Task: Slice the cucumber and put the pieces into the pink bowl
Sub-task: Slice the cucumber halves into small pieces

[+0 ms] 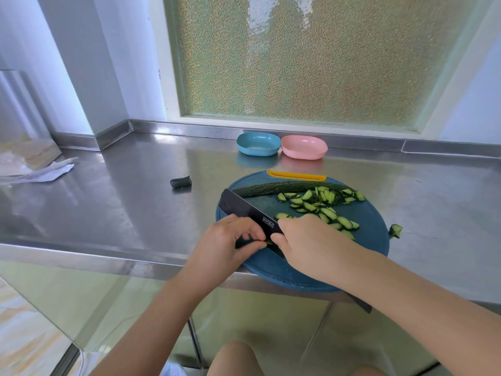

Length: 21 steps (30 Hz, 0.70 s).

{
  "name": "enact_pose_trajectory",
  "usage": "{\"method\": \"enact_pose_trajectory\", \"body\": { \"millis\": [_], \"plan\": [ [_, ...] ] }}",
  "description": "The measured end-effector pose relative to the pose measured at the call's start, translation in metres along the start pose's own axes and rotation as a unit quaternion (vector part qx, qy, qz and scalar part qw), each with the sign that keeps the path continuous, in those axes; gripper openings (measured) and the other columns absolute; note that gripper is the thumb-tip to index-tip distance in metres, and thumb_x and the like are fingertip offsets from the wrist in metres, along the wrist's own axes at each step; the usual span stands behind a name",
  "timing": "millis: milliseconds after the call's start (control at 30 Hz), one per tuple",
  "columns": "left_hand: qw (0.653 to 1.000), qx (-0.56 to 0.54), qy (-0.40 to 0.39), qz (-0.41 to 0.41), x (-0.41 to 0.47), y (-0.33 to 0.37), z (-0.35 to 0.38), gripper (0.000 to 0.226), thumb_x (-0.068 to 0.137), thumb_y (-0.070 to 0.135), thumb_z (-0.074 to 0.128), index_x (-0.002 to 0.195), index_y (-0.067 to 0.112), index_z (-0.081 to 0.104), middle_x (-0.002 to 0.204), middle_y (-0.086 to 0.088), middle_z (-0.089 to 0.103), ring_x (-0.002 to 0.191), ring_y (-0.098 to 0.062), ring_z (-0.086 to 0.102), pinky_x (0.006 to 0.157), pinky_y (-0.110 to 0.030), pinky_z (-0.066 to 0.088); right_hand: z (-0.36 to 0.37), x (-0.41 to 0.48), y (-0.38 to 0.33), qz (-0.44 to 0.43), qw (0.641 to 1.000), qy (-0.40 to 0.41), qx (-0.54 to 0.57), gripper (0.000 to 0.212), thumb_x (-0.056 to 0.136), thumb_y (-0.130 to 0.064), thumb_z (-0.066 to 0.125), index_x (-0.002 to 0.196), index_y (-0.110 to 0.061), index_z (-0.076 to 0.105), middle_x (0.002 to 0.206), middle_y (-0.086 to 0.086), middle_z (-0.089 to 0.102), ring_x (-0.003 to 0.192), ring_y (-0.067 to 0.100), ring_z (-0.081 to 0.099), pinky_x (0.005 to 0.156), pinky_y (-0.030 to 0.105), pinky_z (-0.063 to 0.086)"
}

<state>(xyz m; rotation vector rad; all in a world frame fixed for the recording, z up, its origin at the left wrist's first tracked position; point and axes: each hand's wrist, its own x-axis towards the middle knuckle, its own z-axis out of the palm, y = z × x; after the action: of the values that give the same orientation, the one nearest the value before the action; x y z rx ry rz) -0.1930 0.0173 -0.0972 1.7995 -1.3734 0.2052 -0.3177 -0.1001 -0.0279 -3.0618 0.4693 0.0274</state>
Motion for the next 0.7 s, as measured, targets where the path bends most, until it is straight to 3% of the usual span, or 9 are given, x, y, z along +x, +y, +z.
{"method": "enact_pose_trajectory", "body": {
  "millis": [167,267,333,433,500,567,700],
  "plan": [
    [0.999,-0.004,-0.013,-0.046,0.0,0.004,-0.002,0.014,0.075,0.019,0.077,0.076,0.028,0.066,0.068,0.02,0.056,0.075,0.002,0.054,0.067,-0.008,0.04,0.009,-0.019,0.009,0.05,0.998,0.007,0.03,0.032,0.103,-0.034,0.033,0.074,-0.02,0.035,0.073,-0.002,0.043,0.066,0.018,0.045,0.046,0.02,0.025],
    [0.996,-0.03,-0.013,-0.086,0.001,0.007,-0.003,0.02,0.075,0.017,0.078,0.071,0.03,0.063,0.064,0.015,0.058,0.071,-0.001,0.055,0.064,-0.007,0.039,0.006,-0.026,0.02,0.092,0.994,0.011,0.063,0.029,0.102,-0.034,0.033,0.083,-0.016,0.044,0.077,0.001,0.05,0.057,0.015,0.048,0.047,0.023,0.036],
    [0.991,-0.052,-0.012,-0.123,0.002,0.01,-0.003,0.019,0.075,0.016,0.077,0.07,0.028,0.064,0.062,0.015,0.06,0.068,-0.001,0.055,0.062,-0.006,0.04,0.001,-0.029,0.029,0.126,0.986,0.004,0.113,0.031,0.102,-0.033,0.033,0.077,-0.016,0.042,0.07,0.002,0.05,0.045,0.014,0.049,0.041,0.023,0.04],
    [0.986,-0.053,-0.021,-0.156,0.011,0.015,-0.001,0.016,0.078,0.014,0.074,0.073,0.027,0.066,0.07,0.009,0.066,0.071,-0.004,0.058,0.062,-0.009,0.041,-0.009,-0.031,0.04,0.154,0.968,0.025,0.197,0.03,0.101,-0.031,0.034,0.077,-0.016,0.042,0.059,0.004,0.05,0.036,0.017,0.05,0.036,0.024,0.043],
    [0.985,-0.062,-0.031,-0.158,0.02,0.02,0.0,0.015,0.084,0.012,0.067,0.083,0.027,0.067,0.078,0.012,0.069,0.075,0.005,0.059,0.067,-0.006,0.04,-0.021,-0.03,0.046,0.15,0.963,0.059,0.215,0.03,0.101,-0.032,0.035,0.076,-0.017,0.042,0.055,0.003,0.049,0.036,0.016,0.05,0.037,0.024,0.042],
    [0.985,-0.065,-0.009,-0.162,0.029,0.026,-0.001,0.019,0.089,0.01,0.059,0.1,0.022,0.068,0.083,0.016,0.068,0.079,0.014,0.059,0.071,-0.002,0.04,-0.032,-0.03,0.053,0.129,0.972,0.09,0.174,0.03,0.1,-0.033,0.038,0.075,-0.018,0.038,0.058,0.0,0.047,0.042,0.014,0.048,0.042,0.026,0.04],
    [0.968,-0.042,0.171,-0.18,0.039,0.041,-0.015,0.031,0.09,0.004,0.051,0.113,0.021,0.06,0.096,0.015,0.063,0.083,0.006,0.057,0.077,-0.011,0.044,-0.039,-0.038,0.068,0.076,0.988,0.132,-0.031,0.022,0.099,-0.033,0.042,0.086,-0.019,0.032,0.068,-0.005,0.039,0.058,0.013,0.036,0.047,0.026,0.025]
  ]
}}
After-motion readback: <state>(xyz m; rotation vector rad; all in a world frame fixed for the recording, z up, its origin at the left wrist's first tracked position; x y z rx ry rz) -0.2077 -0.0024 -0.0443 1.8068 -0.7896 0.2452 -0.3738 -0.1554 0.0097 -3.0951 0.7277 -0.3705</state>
